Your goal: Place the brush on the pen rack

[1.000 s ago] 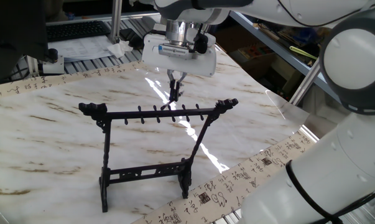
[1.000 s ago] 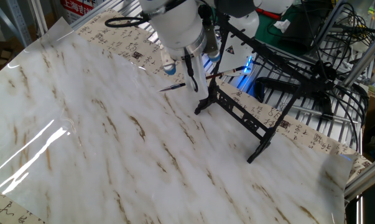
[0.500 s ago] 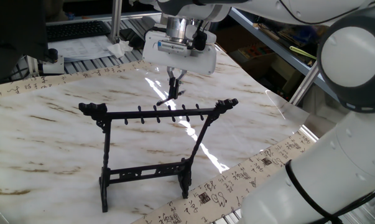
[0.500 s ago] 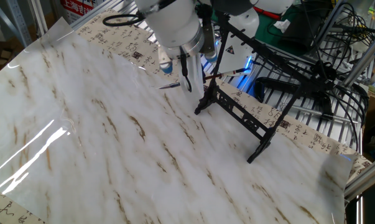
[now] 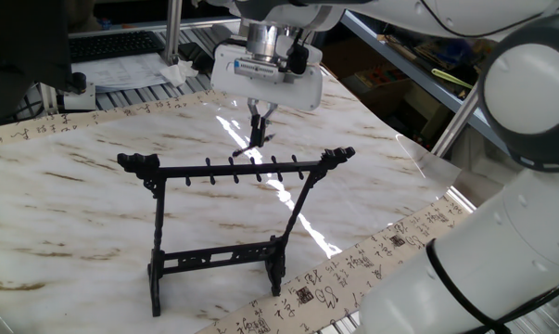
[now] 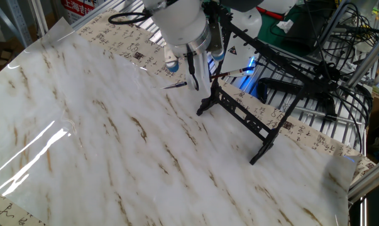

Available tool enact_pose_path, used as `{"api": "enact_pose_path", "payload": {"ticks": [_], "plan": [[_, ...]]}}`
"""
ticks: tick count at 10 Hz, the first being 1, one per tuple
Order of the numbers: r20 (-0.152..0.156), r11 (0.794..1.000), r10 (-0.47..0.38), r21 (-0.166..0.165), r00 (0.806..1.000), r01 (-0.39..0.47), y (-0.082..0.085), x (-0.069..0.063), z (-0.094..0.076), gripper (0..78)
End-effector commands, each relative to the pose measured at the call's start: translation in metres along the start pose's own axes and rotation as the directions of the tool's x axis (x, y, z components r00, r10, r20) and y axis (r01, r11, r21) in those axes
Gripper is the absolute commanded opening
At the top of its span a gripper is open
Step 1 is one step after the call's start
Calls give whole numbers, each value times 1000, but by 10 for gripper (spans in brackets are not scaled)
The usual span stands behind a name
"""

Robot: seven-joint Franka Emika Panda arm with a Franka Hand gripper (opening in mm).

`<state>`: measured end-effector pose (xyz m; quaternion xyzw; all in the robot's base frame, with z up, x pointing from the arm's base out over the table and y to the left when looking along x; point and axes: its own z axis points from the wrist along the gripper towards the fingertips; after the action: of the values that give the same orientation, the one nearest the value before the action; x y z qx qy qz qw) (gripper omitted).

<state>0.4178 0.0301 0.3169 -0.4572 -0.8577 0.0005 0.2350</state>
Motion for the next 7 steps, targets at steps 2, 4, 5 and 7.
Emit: {"api": "enact_pose_path", "payload": {"ticks": [2,4,5,7], "plan": [[19,1000,-25,10,1000,24,4,-3,-8,11],[30,999,-46,22,999,45,9,-7,-13,11],[100,993,-93,77,991,85,12,-11,-20,11],[148,978,-190,114,971,174,22,-31,-37,11]]}}
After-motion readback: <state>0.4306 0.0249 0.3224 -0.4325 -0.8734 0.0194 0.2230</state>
